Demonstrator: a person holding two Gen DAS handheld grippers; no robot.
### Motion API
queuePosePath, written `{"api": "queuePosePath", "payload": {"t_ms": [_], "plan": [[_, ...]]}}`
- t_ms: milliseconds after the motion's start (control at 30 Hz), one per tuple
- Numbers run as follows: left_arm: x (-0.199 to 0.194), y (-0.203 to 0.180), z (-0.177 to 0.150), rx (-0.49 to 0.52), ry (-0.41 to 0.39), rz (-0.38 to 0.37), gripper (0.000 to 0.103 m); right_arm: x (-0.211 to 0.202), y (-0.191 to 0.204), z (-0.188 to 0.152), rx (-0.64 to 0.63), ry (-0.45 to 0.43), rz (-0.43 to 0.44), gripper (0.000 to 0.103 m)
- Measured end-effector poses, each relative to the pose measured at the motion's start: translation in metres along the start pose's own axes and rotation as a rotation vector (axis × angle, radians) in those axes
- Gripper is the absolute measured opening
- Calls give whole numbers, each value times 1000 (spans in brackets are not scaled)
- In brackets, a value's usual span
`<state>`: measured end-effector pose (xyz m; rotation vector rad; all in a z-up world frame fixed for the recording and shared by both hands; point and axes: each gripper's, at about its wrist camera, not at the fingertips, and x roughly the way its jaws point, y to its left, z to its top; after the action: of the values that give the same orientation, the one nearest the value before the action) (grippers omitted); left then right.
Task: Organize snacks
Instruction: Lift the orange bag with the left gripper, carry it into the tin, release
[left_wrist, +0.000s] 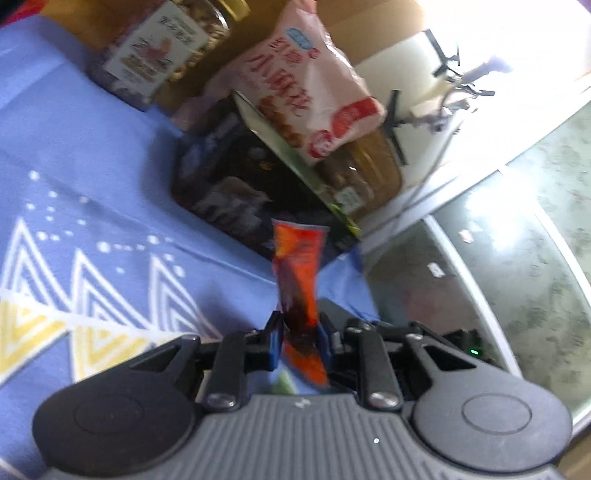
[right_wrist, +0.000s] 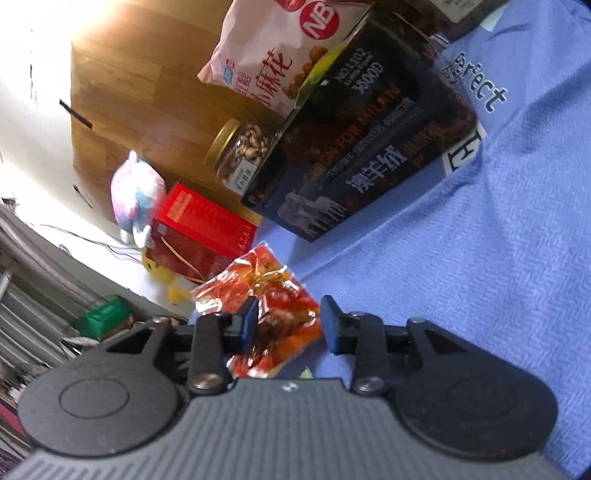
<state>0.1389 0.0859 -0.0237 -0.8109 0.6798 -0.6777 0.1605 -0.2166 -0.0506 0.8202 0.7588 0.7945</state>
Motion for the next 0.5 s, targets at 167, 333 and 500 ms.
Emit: {"api": "queuePosePath", "payload": {"t_ms": [167,333,500], "plan": [[4,0,0,-15,23,-17,19,2,-22,3,173,29,186,52],[4,0,-1,-7,24,-16,19,2,-29,4,210,31,219,46],[-9,0,1,-13,-18,-100,19,-1,-27,3,195,2,185,48]]}}
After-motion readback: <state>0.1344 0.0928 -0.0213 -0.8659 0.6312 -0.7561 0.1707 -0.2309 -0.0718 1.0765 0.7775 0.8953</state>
